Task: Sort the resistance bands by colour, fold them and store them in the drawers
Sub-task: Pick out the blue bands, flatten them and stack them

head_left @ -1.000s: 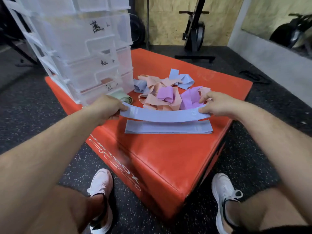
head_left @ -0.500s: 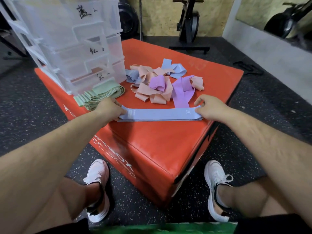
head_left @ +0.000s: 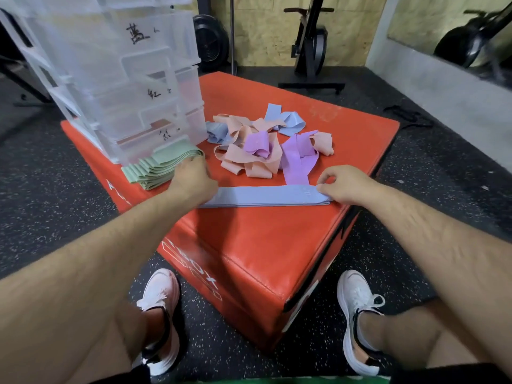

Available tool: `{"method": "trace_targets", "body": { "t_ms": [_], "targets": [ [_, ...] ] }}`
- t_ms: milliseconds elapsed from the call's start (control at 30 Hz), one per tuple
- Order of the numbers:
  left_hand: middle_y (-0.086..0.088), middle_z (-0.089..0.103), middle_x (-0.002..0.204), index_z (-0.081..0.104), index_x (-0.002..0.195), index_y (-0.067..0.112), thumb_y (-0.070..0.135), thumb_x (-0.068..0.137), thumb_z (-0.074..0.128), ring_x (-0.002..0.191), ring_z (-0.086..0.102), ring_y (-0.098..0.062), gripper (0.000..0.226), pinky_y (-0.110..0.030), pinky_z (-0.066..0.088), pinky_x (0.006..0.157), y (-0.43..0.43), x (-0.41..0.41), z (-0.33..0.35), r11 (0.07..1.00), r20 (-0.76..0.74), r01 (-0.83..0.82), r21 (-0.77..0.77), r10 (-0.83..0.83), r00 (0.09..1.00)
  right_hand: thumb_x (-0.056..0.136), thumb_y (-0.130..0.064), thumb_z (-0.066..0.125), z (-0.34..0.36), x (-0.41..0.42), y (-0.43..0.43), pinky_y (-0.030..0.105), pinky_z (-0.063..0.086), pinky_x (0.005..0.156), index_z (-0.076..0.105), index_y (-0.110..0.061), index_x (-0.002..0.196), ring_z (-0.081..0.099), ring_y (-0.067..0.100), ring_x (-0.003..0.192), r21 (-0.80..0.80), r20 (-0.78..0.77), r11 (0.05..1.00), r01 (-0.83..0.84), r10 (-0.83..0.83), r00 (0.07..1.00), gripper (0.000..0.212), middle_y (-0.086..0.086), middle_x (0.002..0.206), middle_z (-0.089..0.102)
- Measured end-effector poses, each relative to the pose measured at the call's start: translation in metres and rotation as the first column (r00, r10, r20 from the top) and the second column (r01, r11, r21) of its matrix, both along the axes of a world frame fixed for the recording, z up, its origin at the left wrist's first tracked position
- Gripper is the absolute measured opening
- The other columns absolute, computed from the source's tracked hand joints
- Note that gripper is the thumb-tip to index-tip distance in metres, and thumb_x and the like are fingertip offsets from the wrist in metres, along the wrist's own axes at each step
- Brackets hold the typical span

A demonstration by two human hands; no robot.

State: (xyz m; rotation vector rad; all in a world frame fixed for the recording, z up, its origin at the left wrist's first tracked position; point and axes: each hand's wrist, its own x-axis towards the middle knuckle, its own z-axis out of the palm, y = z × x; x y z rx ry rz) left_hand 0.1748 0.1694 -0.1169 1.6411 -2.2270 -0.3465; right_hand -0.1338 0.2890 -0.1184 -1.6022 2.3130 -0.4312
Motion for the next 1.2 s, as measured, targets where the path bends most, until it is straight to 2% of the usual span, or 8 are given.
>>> {"method": "trace_targets", "body": {
  "t_ms": [167, 267, 467, 567, 733, 967, 1100, 1200],
  "targets": [
    [0.004, 0.067, 0.088, 0.067, 0.087, 0.013, 0.013, 0.083, 0.064, 0.085, 0.062, -0.016, 0.004, -0.024, 0.045, 0.073, 0.035, -0.073, 0.010, 0.917, -0.249, 0.377, 0.134, -0.337, 0.908, 0.094, -0.029, 0.058, 0.013, 0.011, -0.015, 0.033, 0.044, 0.069, 0.073, -0.010, 0.080, 0.062, 0.024, 0.083, 0.012, -0.045, 1.000, 0.002, -0.002, 0.999, 0.029, 0.002, 0.081, 0.071],
    [0.006, 0.065, 0.092, 0.070, 0.100, 0.015, 0.020, 0.086, 0.064, 0.087, 0.058, -0.013, 0.016, -0.018, 0.039, 0.069, 0.047, -0.110, 0.006, 0.860, -0.173, 0.490, 0.140, -0.466, 0.868, 0.094, -0.032, 0.060, 0.015, 0.018, -0.023, 0.033, 0.032, 0.054, 0.049, -0.013, 0.055, 0.046, 0.025, 0.064, 0.084, -0.095, 0.996, -0.023, 0.031, 0.995, 0.045, 0.003, 0.057, 0.049],
    [-0.005, 0.062, 0.111, 0.069, 0.102, 0.016, 0.021, 0.086, 0.065, 0.104, 0.057, -0.023, 0.017, -0.030, 0.047, 0.083, 0.039, -0.136, -0.008, 0.860, 0.013, 0.495, 0.127, -0.500, 0.866, 0.092, -0.018, 0.060, 0.013, 0.019, -0.041, 0.037, 0.050, 0.077, 0.071, -0.003, 0.082, 0.063, 0.032, 0.091, 0.155, -0.136, 0.986, -0.066, 0.088, 0.987, 0.021, 0.012, 0.089, 0.071],
    [-0.004, 0.060, 0.110, 0.067, 0.099, 0.018, 0.023, 0.084, 0.067, 0.102, 0.057, -0.022, 0.016, -0.034, 0.048, 0.088, 0.034, -0.136, -0.010, 0.863, 0.017, 0.489, 0.127, -0.495, 0.869, 0.094, -0.011, 0.049, 0.015, 0.020, -0.046, 0.033, 0.032, 0.054, 0.045, -0.012, 0.059, 0.045, 0.028, 0.070, 0.148, -0.080, 0.989, -0.022, 0.035, 0.996, 0.035, 0.007, 0.063, 0.046],
    [0.000, 0.060, 0.109, 0.064, 0.096, 0.020, 0.023, 0.081, 0.071, 0.099, 0.058, -0.019, 0.017, -0.032, 0.050, 0.088, 0.034, -0.134, -0.011, 0.852, -0.023, 0.499, 0.160, -0.502, 0.865, 0.097, -0.006, 0.046, 0.036, 0.011, -0.046, 0.034, 0.037, 0.070, 0.042, -0.024, 0.066, 0.058, 0.035, 0.090, -0.191, 0.012, 0.978, 0.082, -0.081, 0.997, 0.037, 0.019, 0.095, 0.065],
    [0.003, 0.064, 0.103, 0.066, 0.108, 0.016, 0.015, 0.087, 0.063, 0.089, 0.057, -0.014, 0.022, -0.021, 0.040, 0.076, 0.030, -0.135, -0.006, 0.914, -0.238, 0.402, 0.054, -0.379, 0.894, 0.083, -0.024, 0.075, 0.042, 0.008, -0.045, 0.031, 0.046, 0.067, 0.070, -0.011, 0.085, 0.063, 0.024, 0.086, -0.148, 0.012, 0.985, 0.094, -0.093, 0.996, 0.014, 0.006, 0.089, 0.071],
    [0.003, 0.063, 0.105, 0.064, 0.114, 0.017, 0.016, 0.089, 0.060, 0.087, 0.059, -0.014, 0.025, -0.025, 0.046, 0.078, 0.015, -0.139, 0.012, 0.921, -0.329, 0.389, 0.006, -0.365, 0.871, 0.090, -0.016, 0.057, 0.045, 0.014, -0.054, 0.030, 0.047, 0.064, 0.064, -0.022, 0.076, 0.061, 0.010, 0.064, -0.265, 0.062, 0.963, 0.040, -0.024, 0.998, 0.017, 0.001, 0.075, 0.071],
    [0.003, 0.062, 0.114, 0.063, 0.121, 0.017, 0.015, 0.092, 0.057, 0.092, 0.061, -0.016, 0.029, -0.021, 0.044, 0.078, -0.011, -0.144, 0.028, 0.933, -0.310, 0.359, 0.007, -0.339, 0.888, 0.094, -0.018, 0.046, 0.041, 0.015, -0.067, 0.039, 0.053, 0.085, 0.071, -0.025, 0.104, 0.066, 0.022, 0.094, -0.300, 0.033, 0.954, 0.007, 0.003, 0.999, 0.027, 0.001, 0.100, 0.074]
  ]
}}
